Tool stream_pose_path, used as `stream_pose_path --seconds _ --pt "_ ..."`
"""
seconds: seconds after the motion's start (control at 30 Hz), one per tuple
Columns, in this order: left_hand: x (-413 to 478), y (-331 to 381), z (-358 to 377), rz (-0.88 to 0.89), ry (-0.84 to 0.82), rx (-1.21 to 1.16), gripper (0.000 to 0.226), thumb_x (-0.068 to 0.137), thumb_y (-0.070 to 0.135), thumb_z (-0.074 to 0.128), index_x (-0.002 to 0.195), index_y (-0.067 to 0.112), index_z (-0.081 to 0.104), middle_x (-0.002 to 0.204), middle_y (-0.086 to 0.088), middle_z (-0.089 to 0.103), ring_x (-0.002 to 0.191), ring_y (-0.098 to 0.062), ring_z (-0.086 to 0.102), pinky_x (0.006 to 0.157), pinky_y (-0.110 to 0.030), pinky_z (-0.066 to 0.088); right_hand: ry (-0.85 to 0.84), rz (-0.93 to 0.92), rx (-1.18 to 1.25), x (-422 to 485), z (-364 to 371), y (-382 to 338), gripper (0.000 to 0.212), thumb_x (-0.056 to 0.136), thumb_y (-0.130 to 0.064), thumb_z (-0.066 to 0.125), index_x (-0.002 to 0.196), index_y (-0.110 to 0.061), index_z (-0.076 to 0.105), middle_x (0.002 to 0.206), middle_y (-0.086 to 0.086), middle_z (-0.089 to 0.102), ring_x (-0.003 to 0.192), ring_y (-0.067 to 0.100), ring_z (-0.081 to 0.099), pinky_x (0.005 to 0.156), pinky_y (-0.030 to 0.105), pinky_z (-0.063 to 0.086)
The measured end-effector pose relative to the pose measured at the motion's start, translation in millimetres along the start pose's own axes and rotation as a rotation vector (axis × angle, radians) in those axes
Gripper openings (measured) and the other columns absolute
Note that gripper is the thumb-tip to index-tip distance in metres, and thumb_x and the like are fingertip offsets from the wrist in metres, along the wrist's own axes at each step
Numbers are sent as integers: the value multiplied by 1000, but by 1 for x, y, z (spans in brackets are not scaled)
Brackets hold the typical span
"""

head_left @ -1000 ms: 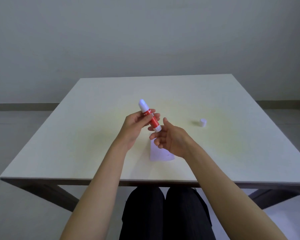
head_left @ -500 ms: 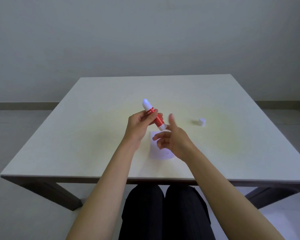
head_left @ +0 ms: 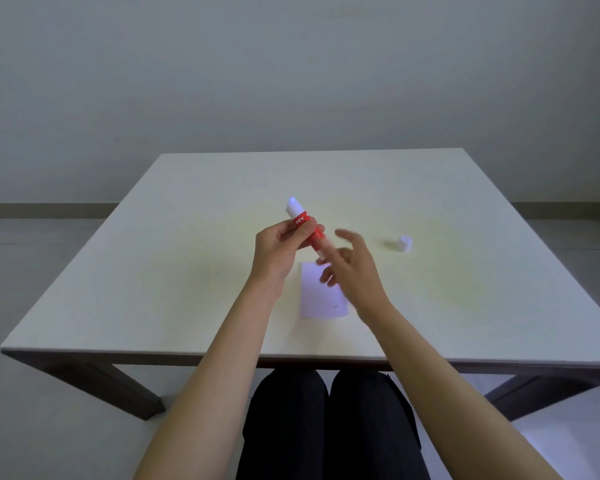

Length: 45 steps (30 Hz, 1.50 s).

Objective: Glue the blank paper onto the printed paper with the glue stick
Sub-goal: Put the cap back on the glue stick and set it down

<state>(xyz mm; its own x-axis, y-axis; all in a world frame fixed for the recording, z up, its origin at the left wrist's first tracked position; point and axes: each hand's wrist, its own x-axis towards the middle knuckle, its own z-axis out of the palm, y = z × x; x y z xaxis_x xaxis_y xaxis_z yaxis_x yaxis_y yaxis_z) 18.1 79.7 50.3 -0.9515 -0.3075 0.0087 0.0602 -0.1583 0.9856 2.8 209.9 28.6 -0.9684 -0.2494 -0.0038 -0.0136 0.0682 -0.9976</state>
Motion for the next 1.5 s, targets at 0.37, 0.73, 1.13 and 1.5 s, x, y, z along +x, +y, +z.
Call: stream_pose_path --seconds 0.37,0.73,1.13,1.5 --pt "0 -5 9 -6 206 112 20 72 32 78 74 13 70 76 -4 75 79 -22 73 86 -35 55 240 -504 -495 -9 8 14 18 82 -9 70 82 -7 51 71 -8 60 58 18 56 53 22 44" --pt "-4 -8 -20 194 258 512 15 73 22 77 87 20 72 72 16 67 66 7 61 62 -4 44 394 -114 -1171 47 -81 24 64 95 -38 49 149 -14 27 148 21 30 125 41 39 97 47 37" --pt "-12 -9 -8 315 143 660 21 81 19 69 102 18 72 88 -5 72 81 -23 64 77 -34 50 136 -105 -213 32 -72 -1 27 82 1 66 104 -13 69 88 5 72 74 15 69 76 29 56" --pt "-16 -4 -5 367 118 677 28 78 18 73 106 22 71 88 -1 72 79 -19 62 73 -33 51 -33 -188 -53 10 -37 -33 28 84 -2 68 111 -9 68 97 8 72 76 20 75 71 28 60"
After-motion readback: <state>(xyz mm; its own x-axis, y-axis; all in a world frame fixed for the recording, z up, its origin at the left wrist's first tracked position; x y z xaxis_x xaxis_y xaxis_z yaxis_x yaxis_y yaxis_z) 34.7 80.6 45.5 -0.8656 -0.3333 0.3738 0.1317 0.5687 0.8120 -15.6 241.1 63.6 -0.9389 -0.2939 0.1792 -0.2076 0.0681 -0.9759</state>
